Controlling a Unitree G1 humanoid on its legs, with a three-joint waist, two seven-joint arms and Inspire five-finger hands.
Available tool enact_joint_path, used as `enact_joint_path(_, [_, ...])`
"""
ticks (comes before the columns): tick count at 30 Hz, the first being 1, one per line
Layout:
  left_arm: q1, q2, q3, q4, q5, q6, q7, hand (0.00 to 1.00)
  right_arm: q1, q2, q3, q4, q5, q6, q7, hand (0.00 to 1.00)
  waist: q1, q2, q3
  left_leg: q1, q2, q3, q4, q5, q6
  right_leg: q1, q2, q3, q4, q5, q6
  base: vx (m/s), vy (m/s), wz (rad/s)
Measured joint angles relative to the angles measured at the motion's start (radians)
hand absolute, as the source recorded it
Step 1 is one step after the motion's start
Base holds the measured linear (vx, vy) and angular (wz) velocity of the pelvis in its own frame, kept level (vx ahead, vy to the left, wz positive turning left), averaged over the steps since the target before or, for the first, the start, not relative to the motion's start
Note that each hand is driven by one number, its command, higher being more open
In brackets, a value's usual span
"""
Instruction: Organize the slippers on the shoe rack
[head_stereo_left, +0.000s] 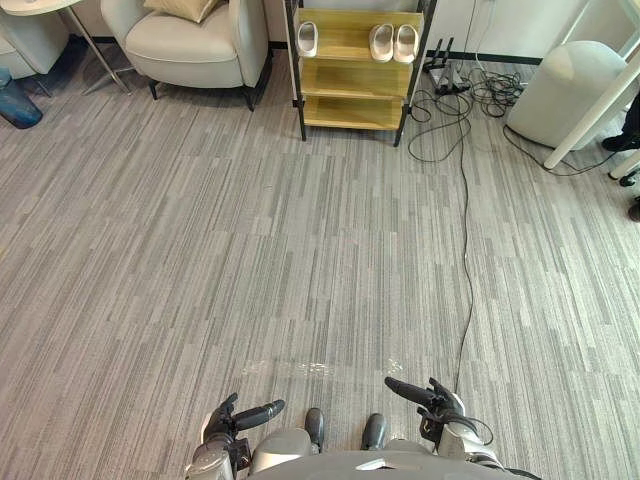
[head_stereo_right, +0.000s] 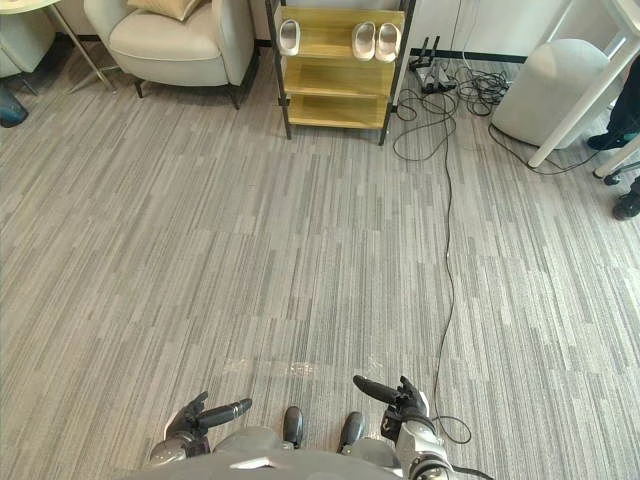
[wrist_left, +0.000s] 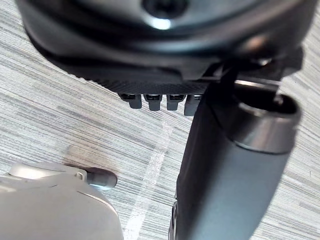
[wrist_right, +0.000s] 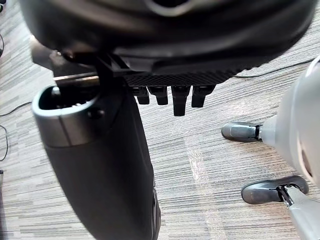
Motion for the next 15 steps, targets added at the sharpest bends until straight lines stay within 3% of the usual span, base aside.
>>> enact_joint_path(15, [-0.006,0.001,-0.008,0.000,0.007,0.000,-0.001,1.00,-0.014,-0.003,0.004,0.000,-0.007,-0.006,-0.001,1.00,0.000,0.002,-0.002,0.004,-0.014,-0.047,-0.002,0.008,0.003,0.021,-0.012,-0.046,0.000,-0.001,0.000,0.00,-0.010,0.10])
